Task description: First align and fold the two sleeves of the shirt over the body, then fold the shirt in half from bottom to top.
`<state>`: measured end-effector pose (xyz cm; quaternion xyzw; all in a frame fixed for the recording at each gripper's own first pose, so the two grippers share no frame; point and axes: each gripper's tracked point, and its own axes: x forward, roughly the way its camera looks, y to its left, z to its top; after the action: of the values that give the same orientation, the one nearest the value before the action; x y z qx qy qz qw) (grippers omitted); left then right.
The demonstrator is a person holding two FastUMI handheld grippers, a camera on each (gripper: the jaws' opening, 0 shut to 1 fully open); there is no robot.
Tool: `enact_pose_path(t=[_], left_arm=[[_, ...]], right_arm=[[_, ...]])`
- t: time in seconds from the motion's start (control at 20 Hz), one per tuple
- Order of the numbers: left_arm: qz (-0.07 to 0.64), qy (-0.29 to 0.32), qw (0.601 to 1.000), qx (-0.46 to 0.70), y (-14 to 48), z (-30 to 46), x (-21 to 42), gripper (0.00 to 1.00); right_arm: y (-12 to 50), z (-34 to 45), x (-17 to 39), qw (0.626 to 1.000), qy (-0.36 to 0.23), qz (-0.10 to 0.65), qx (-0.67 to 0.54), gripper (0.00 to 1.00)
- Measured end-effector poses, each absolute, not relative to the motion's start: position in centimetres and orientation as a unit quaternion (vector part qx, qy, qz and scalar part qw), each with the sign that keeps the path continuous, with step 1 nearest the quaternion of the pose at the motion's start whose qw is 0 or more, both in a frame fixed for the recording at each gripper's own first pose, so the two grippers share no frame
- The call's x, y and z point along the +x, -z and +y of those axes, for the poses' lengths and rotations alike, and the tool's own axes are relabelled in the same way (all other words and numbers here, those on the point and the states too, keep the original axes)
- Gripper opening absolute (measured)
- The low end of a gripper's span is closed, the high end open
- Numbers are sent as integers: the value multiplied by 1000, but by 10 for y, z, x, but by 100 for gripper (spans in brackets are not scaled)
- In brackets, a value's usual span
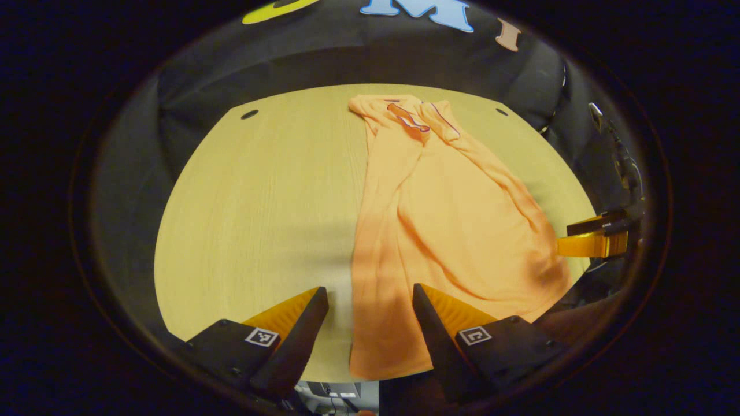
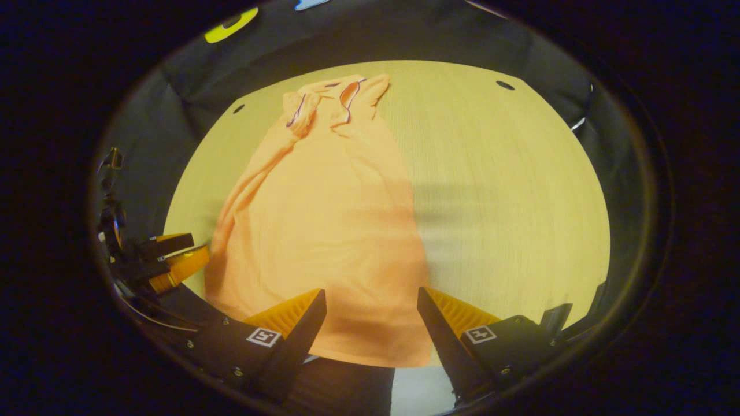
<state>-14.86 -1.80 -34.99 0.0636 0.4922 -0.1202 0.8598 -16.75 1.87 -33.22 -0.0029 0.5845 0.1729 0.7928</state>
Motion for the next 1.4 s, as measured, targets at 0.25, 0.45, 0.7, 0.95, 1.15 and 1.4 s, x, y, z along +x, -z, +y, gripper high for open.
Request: enact_pose_path(t=[0.25,0.45,0.7,0.95,1.15,1.4], left_arm=[[540,130,827,90,365,-14,-172,95],[566,132,806,114,378,-12,-179,97],[586,146,784,146,388,-15,-188,97],[598,148,770,167,393,-18,-190,95],[612,153,762,145,391,-21,-193,93],[627,172,741,167,397,-33,-191,70]], right_arm=[[351,12,-188,755,-176,631,-35,99],[361,10,-189,743,-167,646,-51,99],[371,7,-196,732,-164,656,-84,99],[372,5,-195,723,-169,657,-132,99],[376,4,-196,717,-166,664,-130,96],[374,4,-194,712,-157,672,-127,98]])
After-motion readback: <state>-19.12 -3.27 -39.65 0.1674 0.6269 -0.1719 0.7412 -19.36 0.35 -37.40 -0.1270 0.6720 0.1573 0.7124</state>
